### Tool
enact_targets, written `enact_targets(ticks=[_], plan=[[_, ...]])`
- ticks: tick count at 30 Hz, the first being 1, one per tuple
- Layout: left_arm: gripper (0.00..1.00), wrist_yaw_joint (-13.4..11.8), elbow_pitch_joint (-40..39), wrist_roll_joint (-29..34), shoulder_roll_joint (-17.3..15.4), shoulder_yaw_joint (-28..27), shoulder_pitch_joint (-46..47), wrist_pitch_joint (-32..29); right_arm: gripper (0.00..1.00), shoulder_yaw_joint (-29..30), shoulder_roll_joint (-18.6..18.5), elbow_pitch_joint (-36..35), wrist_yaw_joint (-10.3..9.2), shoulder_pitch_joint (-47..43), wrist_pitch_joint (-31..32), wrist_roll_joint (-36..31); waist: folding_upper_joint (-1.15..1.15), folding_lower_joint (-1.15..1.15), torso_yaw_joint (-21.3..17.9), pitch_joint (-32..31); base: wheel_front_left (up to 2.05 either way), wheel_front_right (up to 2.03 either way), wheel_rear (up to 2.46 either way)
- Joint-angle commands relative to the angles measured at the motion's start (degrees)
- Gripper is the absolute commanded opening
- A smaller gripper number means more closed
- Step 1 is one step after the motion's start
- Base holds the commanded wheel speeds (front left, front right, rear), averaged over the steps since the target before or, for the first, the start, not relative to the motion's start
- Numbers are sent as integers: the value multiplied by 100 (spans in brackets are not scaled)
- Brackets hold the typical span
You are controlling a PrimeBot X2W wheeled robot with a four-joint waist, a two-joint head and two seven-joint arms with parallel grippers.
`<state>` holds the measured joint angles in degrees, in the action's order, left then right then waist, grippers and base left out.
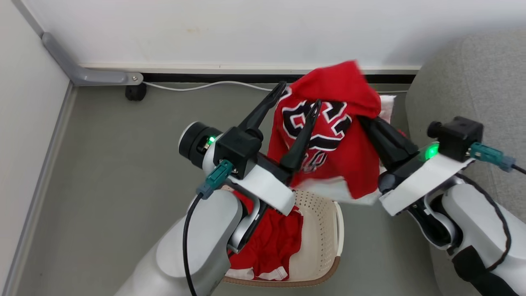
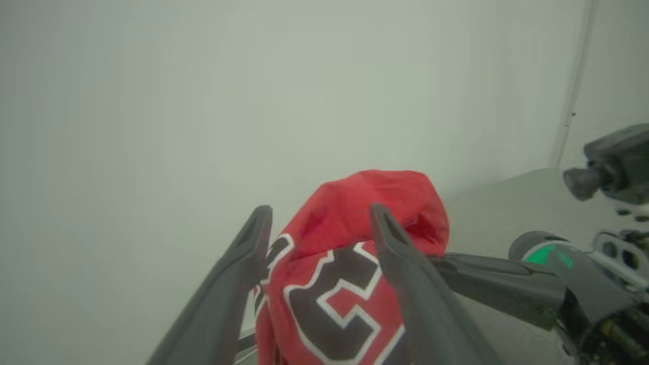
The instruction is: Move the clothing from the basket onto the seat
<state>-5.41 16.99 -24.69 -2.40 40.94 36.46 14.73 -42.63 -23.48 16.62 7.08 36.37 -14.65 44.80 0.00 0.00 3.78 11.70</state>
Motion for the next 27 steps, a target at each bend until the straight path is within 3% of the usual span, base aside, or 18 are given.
enact_targets(ticks=[1,16,27], plan=[[100,57,-84,53,-48,-212,7,27,0,110,-28,-195,41,-154,-35,-69,0,0,-61,-14,0,0,0],[100,946,716,218,-62,-461,-510,27,0,1425,40,-467,41,-648,-35,-256,0,0,-994,-298,0,0,0],[100,1209,918,291,-60,-659,-703,27,0,1792,127,-544,41,-679,-35,-296,0,0,-1942,-463,0,0,0]])
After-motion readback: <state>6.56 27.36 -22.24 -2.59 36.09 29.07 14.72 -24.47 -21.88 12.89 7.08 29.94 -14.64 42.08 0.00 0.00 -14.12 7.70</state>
